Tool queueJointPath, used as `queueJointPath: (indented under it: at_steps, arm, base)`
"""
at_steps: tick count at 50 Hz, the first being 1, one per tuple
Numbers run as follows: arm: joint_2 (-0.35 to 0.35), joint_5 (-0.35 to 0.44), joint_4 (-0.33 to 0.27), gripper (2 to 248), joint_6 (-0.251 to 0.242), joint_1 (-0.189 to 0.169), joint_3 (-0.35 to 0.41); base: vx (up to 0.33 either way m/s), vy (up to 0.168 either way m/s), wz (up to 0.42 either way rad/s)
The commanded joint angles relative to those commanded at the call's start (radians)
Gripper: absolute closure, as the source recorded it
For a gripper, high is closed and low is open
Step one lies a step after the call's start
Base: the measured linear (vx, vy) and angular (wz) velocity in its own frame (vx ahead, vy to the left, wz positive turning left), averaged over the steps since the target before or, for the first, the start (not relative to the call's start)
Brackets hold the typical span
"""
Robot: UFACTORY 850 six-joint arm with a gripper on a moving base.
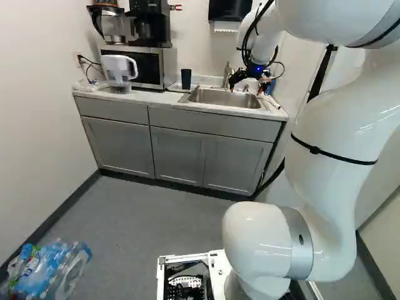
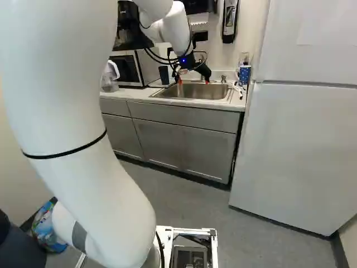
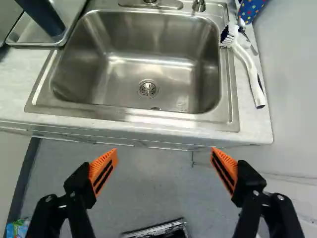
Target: Rinse the cup and place it in the tray
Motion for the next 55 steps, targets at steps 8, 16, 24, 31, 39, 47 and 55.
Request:
queueJointPath:
  at_steps: [8,16,24,31,39,47,55]
  arm:
    - [0.000,0.000,0.000,3,0.000,0.000,0.000]
    - [0.000,0.000,0.000,3,0.000,0.000,0.000]
    - [0.001,0.003,0.000,3,0.000,0.000,0.002]
    - [0.003,0.010,0.000,3,0.000,0.002,0.009]
    - [0.008,0.026,0.000,3,0.001,0.005,0.023]
    - [0.015,0.049,0.001,3,0.001,0.009,0.043]
    - [0.024,0.079,0.001,3,0.002,0.014,0.069]
  base:
    - [0.000,0.000,0.000]
    - [0.000,0.000,0.000]
    - [0.000,0.000,0.000]
    - [0.000,0.000,0.000]
    - [0.000,0.000,0.000]
    - [0.000,0.000,0.000]
    - [0.000,0.000,0.000]
